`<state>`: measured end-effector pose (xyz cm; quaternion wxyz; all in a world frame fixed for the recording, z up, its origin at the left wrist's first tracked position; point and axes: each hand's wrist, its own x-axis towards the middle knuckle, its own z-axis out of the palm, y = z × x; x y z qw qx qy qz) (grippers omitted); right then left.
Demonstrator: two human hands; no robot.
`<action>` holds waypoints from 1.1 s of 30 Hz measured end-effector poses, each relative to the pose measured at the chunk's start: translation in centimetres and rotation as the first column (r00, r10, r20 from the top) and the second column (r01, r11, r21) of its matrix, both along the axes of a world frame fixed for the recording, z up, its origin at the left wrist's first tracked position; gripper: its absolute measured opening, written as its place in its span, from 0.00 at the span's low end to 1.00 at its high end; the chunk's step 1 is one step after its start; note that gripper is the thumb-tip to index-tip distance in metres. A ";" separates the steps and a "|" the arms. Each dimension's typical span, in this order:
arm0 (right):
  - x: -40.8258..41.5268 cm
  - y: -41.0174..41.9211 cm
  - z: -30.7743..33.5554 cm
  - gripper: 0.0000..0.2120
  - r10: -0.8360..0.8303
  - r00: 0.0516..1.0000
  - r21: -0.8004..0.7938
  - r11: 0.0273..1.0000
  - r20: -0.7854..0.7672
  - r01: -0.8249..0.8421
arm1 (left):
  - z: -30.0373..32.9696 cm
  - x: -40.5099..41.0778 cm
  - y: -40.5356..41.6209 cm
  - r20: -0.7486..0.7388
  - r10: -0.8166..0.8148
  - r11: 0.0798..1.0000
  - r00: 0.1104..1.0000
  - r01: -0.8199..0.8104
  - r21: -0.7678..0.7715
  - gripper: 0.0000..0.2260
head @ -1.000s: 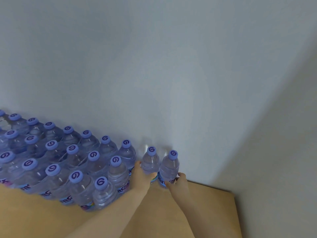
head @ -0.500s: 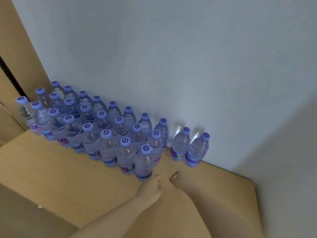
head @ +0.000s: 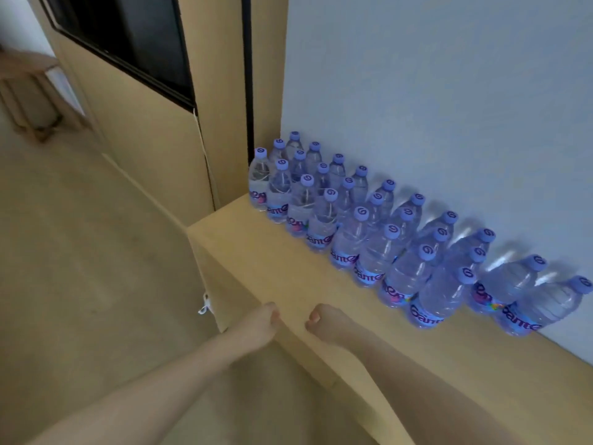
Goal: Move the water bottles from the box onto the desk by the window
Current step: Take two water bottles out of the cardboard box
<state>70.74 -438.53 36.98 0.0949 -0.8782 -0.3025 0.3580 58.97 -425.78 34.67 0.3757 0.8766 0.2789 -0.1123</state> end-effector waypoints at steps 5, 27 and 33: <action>-5.4 10.4 1.8 0.16 0.195 0.980 0.103 0.975 0.029 -0.197 | 2.1 -7.6 10.2 -0.119 0.177 0.975 0.977 -0.158 0.159 0.08; -16.5 61.0 3.3 0.09 0.743 0.668 0.189 0.650 0.046 -0.736 | 5.3 -22.1 48.7 -0.249 0.789 0.613 0.562 -0.694 0.377 0.16; -19.4 73.6 2.0 0.03 0.834 0.548 0.120 0.539 0.061 -0.834 | 4.2 -25.9 59.2 -0.220 0.808 0.582 0.547 -0.684 0.439 0.13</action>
